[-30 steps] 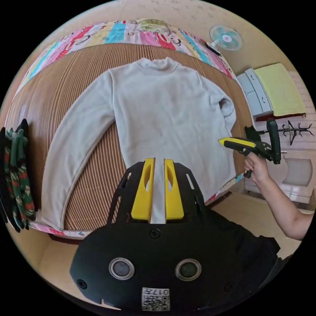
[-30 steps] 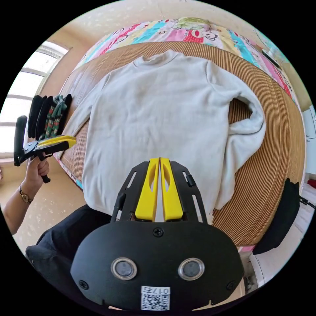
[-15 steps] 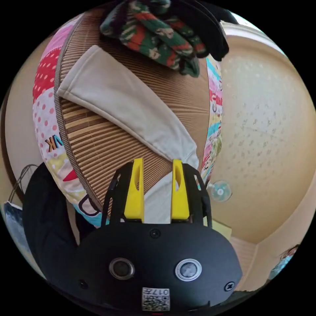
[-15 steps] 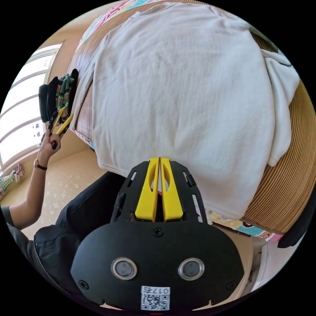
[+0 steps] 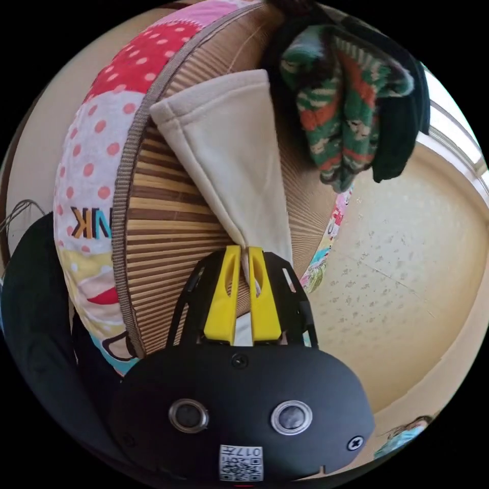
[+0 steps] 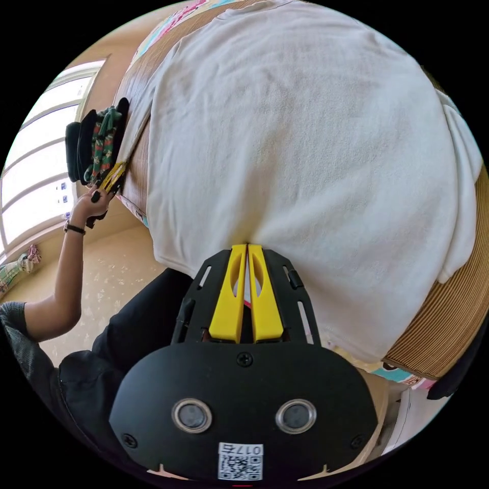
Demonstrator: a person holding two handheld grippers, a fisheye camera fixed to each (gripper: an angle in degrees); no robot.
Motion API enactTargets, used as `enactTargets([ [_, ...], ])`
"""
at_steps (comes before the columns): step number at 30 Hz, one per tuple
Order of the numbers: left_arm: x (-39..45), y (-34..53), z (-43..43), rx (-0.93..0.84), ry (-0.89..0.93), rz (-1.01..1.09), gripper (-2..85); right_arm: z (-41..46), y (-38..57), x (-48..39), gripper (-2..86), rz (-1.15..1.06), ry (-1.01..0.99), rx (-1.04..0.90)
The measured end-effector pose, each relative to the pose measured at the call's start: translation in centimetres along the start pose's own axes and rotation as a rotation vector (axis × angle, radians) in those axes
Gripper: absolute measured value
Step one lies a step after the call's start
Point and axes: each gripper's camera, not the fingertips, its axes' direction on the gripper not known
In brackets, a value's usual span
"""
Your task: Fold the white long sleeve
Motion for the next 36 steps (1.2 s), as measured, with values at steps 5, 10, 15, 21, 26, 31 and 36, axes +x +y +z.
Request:
enactTargets([
  [5, 13.5, 4.4, -2.0, 0.091, 0.002, 0.497, 3.2, -2.5, 0.9, -0.3, 0.5, -0.012, -0.04, 0.007],
  [10, 28.4, 19.9, 2.4, 0.12, 0.006, 1.137, 3.6, -4.1, 1.4, -2.1, 0.5, -0.031, -0.126, 0.043],
  [15, 30.1, 35.8, 16.2, -0.294, 0.007, 1.449, 9.0, -6.7, 2.2, -2.9, 0.8, -0.037, -0.202, 0.049],
  [21, 22.7, 39.9, 21.7, -0.406, -0.187, 1.414, 9.0, -16.8, 7.5, 3.0, 2.2, 0.091, -0.212, 0.319],
  [26, 17.1, 34.5, 24.7, -0.402, -0.49, 1.233, 11.0, -24.4, 11.8, 8.1, 7.4, 0.383, 0.118, 0.593],
  [31, 12.8, 32.7, 29.5, -0.501, -0.803, 1.231, 10.9, -22.8, 7.2, 9.8, 6.3, 0.292, -0.04, 0.373],
  [36, 12.1, 30.3, 29.3, -0.507, -0.943, 1.142, 4.6, -32.2, 10.2, 11.0, 2.5, 0.218, -0.328, 0.556],
])
